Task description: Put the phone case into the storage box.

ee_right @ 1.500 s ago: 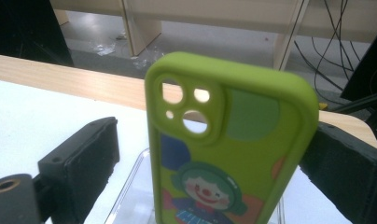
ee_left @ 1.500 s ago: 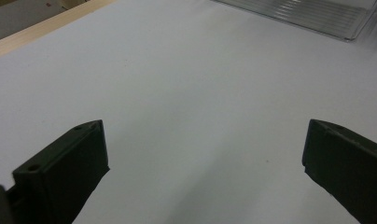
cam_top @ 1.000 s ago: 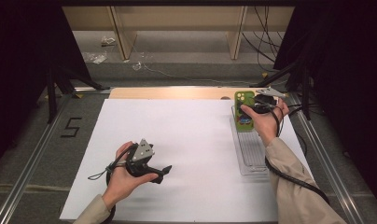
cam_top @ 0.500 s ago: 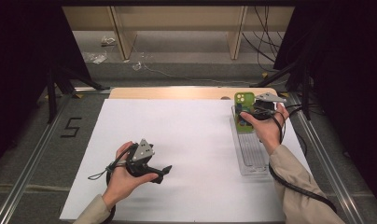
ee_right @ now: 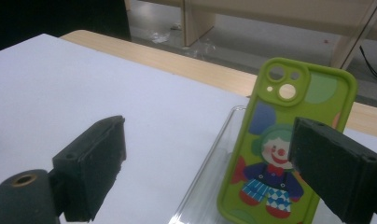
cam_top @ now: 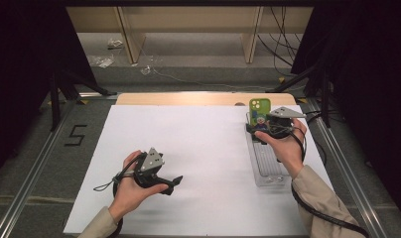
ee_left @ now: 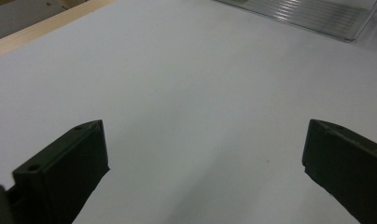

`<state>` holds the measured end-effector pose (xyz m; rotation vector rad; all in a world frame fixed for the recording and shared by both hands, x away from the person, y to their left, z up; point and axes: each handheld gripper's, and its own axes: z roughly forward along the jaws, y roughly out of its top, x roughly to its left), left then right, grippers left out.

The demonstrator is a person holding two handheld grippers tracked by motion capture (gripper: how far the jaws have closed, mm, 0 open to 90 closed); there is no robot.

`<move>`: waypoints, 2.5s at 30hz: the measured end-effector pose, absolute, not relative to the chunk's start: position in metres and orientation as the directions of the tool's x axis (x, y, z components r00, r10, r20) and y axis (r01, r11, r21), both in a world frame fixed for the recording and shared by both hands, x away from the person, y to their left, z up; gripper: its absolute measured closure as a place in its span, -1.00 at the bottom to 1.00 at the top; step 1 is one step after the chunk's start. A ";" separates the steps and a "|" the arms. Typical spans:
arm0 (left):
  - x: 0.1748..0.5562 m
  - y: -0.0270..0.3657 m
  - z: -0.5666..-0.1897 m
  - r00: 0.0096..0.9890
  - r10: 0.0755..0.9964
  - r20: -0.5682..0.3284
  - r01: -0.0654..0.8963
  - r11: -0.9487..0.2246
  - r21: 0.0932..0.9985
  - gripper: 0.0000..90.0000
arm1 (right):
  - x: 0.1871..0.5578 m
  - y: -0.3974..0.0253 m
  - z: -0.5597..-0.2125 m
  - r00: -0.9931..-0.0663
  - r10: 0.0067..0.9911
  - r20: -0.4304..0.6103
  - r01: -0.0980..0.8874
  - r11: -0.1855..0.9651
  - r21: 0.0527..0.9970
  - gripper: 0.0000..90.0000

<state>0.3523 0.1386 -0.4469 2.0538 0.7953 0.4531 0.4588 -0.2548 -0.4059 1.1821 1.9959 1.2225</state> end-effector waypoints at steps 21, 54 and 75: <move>0.352 0.139 -0.446 0.728 0.685 0.022 0.368 -0.418 0.830 -1.00 | 0.424 -0.251 -0.405 -0.617 0.786 0.018 0.359 0.262 0.896 -0.73; 0.351 0.139 -0.446 0.726 0.687 0.022 0.368 -0.416 0.832 -1.00 | 0.392 -0.263 -0.416 -0.661 0.750 0.030 0.344 0.266 0.900 -0.71; 0.350 0.142 -0.446 0.724 0.689 0.024 0.369 -0.416 0.831 -1.00 | 0.378 -0.274 -0.422 -0.669 0.742 0.036 0.337 0.260 0.905 -0.70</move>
